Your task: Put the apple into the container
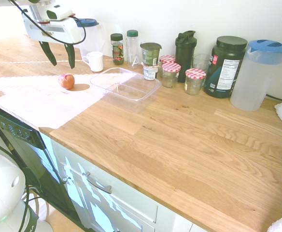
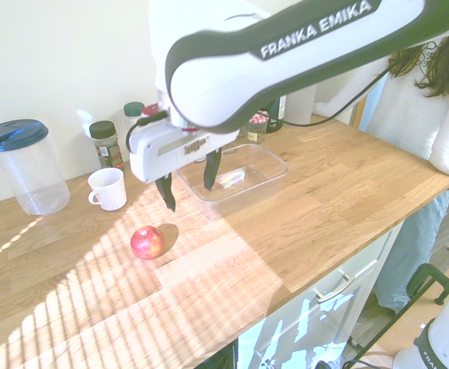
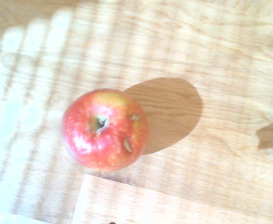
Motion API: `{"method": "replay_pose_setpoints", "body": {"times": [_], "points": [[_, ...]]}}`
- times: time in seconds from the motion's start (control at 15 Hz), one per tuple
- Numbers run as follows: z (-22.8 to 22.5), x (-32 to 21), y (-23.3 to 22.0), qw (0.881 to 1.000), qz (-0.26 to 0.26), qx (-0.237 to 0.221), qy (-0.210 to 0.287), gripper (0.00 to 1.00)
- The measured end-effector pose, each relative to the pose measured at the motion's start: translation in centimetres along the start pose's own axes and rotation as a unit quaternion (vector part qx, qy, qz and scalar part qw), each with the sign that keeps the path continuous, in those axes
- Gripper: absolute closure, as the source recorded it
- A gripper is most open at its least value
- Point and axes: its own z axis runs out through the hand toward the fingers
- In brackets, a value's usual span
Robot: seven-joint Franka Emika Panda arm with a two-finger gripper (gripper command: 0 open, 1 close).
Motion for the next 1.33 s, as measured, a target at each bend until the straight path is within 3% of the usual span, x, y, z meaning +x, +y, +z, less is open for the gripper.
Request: {"method": "replay_pose_setpoints", "body": {"times": [0.33,0.67,0.73,1.33], "points": [[3.4,-3.8,-3.3,0.999,-0.048,0.006,-0.003,0.00],[5.3,-3.5,-5.5,0.998,-0.063,0.013,0.016,0.00],[5.8,-3.3,-5.8,0.998,-0.065,0.014,0.016,1.00],[7.7,-2.0,-8.0,0.997,-0.065,0.014,0.027,1.00]]}}
